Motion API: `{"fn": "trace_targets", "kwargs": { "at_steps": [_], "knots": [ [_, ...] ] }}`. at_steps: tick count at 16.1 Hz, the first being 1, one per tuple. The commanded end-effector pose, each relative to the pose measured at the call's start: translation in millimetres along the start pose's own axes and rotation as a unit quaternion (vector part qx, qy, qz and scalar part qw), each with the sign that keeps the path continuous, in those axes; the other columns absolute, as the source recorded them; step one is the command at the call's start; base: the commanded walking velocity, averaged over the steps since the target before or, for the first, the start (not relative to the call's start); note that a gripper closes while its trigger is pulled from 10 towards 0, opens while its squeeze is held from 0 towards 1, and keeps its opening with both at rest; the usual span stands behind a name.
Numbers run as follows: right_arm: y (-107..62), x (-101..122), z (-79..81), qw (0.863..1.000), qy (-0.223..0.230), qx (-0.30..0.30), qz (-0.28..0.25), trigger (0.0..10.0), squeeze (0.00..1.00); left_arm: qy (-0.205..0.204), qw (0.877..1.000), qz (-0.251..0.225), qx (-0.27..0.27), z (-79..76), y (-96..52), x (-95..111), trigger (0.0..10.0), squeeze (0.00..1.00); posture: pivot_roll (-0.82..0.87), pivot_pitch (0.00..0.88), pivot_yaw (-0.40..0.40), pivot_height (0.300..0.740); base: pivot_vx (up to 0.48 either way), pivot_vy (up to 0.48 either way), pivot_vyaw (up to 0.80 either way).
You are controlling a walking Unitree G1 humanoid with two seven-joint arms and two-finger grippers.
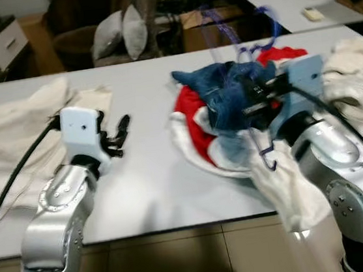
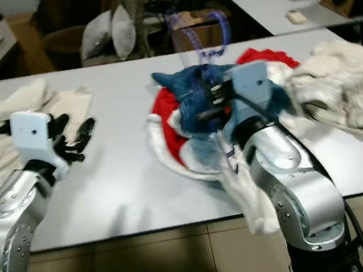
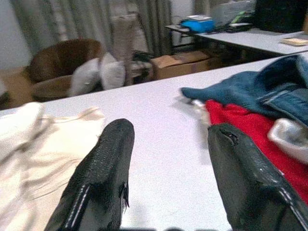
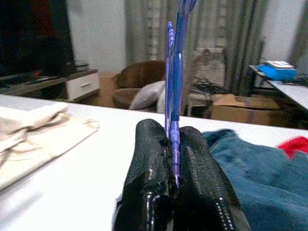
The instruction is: Hang hanger
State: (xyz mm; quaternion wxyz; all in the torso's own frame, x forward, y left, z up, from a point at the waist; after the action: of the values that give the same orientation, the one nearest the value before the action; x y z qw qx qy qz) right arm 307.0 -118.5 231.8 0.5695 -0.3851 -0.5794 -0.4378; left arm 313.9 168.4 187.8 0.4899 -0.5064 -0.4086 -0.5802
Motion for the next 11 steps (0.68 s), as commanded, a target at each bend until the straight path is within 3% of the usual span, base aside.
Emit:
{"fn": "trace_targets", "kwargs": {
  "at_steps": [1, 6, 11],
  "knots": [
    [-3.6, -10.5, -8.2, 1.000, 0.005, -0.010, 0.018, 10.0, 0.00, 0.006, 1.000, 0.000, -0.004, -5.4, -1.8, -0.5, 10.0, 0.00, -0.13, 0.000, 0.063, 0.740, 0.000, 0.368, 0.00],
    [-10.6, -30.4, -10.8, 0.999, 0.000, -0.009, 0.036, 10.0, 0.00, 0.021, 1.000, 0.009, -0.004, -5.0, -4.1, -6.3, 10.0, 0.00, -0.12, 0.000, 0.055, 0.740, 0.000, 0.379, 0.00],
    [-16.5, -46.3, -15.4, 0.998, -0.014, -0.023, 0.049, 10.0, 0.00, 0.007, 1.000, 0.018, -0.012, -10.9, -4.1, -12.7, 10.0, 0.00, -0.13, 0.000, 0.064, 0.740, 0.000, 0.383, 0.00]
  ]
}}
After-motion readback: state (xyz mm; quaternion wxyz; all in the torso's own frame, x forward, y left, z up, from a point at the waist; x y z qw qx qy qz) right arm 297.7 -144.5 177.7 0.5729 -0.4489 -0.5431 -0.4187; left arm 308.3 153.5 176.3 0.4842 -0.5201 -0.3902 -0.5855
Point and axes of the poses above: a point about 5 cm out from each wrist's last joint towards the gripper, its own y axis pointing out of the wrist towards the gripper, its own x axis along the axis of the wrist's last joint, z = x × y, the point moved 4 cm from there along y, pointing out of the wrist towards the gripper, and after that the axes turned 3 degrees about y, right-handed, at the moved point
